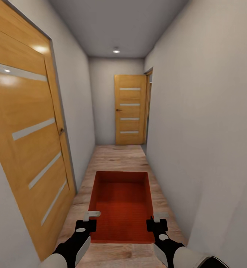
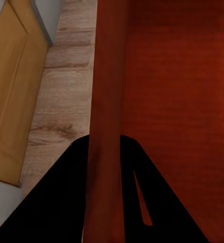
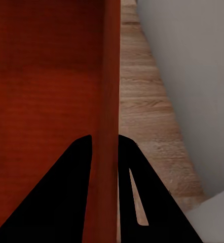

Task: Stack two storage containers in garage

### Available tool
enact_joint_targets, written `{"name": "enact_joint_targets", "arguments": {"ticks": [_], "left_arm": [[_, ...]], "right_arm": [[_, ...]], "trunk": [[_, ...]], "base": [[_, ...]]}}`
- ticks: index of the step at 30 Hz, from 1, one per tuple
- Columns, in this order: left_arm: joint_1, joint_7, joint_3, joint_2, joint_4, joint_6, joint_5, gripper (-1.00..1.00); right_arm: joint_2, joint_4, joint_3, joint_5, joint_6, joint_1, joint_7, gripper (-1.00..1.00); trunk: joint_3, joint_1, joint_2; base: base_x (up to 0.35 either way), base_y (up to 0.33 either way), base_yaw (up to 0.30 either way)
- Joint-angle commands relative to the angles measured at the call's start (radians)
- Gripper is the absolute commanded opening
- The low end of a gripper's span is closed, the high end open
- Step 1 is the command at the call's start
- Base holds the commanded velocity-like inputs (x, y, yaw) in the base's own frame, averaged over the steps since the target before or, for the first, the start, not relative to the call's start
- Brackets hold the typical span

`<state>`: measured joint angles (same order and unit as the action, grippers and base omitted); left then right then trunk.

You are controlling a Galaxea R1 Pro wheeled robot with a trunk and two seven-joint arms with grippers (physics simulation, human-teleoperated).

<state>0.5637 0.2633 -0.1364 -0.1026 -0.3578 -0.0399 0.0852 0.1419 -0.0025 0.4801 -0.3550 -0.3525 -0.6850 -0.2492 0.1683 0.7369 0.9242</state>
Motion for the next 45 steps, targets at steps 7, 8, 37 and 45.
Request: {"name": "enact_joint_targets", "arguments": {"ticks": [7, 8, 37, 45], "left_arm": [[0.001, 0.008, 0.008, 0.001, -0.005, -0.005, 0.025, -1.00], [0.001, 0.008, 0.008, 0.001, -0.005, -0.005, 0.025, -1.00], [0.001, 0.008, 0.009, -0.001, -0.007, -0.003, 0.025, -1.00], [0.001, 0.008, 0.009, 0.000, -0.007, -0.003, 0.024, -1.00]], "right_arm": [[0.001, -0.002, -0.044, 0.017, 0.004, -0.001, 0.011, -1.00], [0.001, -0.002, -0.044, 0.017, 0.004, -0.001, 0.011, -1.00], [0.001, -0.002, -0.044, 0.017, 0.004, -0.001, 0.011, -1.00], [0.001, -0.002, -0.044, 0.017, 0.004, -0.001, 0.011, -1.00]], "trunk": [[0.001, 0.001, 0.001], [0.001, 0.001, 0.001], [0.001, 0.001, 0.001], [0.001, 0.001, 0.001]], "base": [[0.324, 0.000, 0.000], [0.324, 0.000, 0.000], [0.324, 0.000, 0.051], [0.324, 0.000, 0.002]]}}
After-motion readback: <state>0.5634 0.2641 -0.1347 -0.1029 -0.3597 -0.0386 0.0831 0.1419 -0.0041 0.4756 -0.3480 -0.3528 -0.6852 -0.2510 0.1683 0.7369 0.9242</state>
